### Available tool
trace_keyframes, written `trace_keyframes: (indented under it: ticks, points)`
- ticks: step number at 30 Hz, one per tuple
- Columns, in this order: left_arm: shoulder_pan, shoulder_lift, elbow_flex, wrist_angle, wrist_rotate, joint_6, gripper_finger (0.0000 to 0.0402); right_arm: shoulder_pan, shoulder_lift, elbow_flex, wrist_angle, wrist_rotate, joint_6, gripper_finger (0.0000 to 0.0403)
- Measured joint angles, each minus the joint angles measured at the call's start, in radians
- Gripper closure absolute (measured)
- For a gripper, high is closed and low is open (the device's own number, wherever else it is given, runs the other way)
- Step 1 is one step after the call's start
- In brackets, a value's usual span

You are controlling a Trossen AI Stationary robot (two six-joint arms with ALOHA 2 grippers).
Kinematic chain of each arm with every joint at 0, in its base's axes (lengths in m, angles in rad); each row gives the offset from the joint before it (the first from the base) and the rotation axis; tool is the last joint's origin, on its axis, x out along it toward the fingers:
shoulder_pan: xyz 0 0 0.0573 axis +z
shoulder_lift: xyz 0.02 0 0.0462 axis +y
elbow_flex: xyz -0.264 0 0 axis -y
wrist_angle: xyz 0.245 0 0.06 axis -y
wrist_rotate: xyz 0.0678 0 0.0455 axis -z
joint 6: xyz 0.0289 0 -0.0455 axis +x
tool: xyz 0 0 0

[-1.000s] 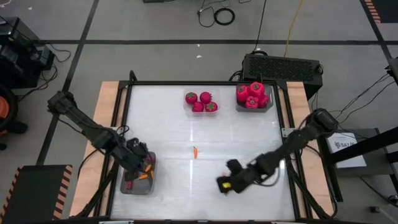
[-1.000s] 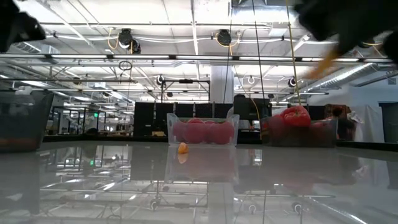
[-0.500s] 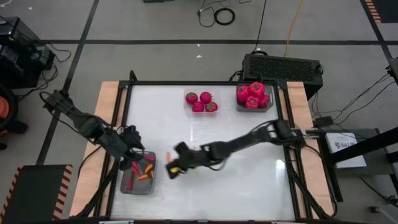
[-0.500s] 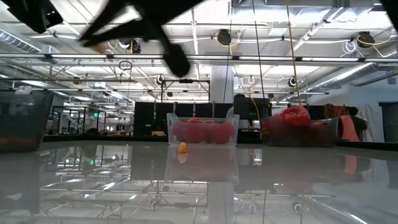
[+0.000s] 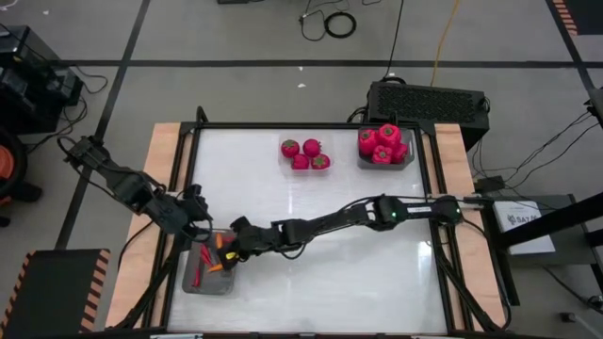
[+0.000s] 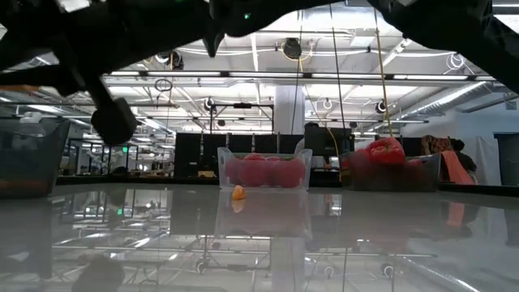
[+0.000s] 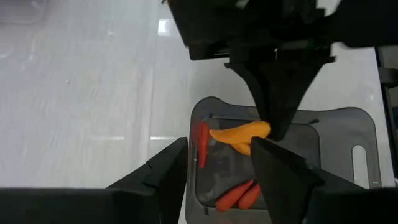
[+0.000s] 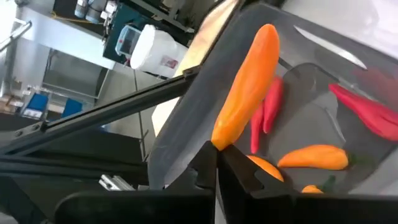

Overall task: Sort produce into baskets
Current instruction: Put the yellow chili into the bottom gray bin

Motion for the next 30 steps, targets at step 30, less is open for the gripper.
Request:
trace_keyframes:
  ticks: [30]
  points:
    - [0.0, -0.002, 0.0, 0.01, 0.001, 0.015, 0.0219, -0.043, -0.064, 0.0, -0.21, -0.341, -0.027, 0.0269]
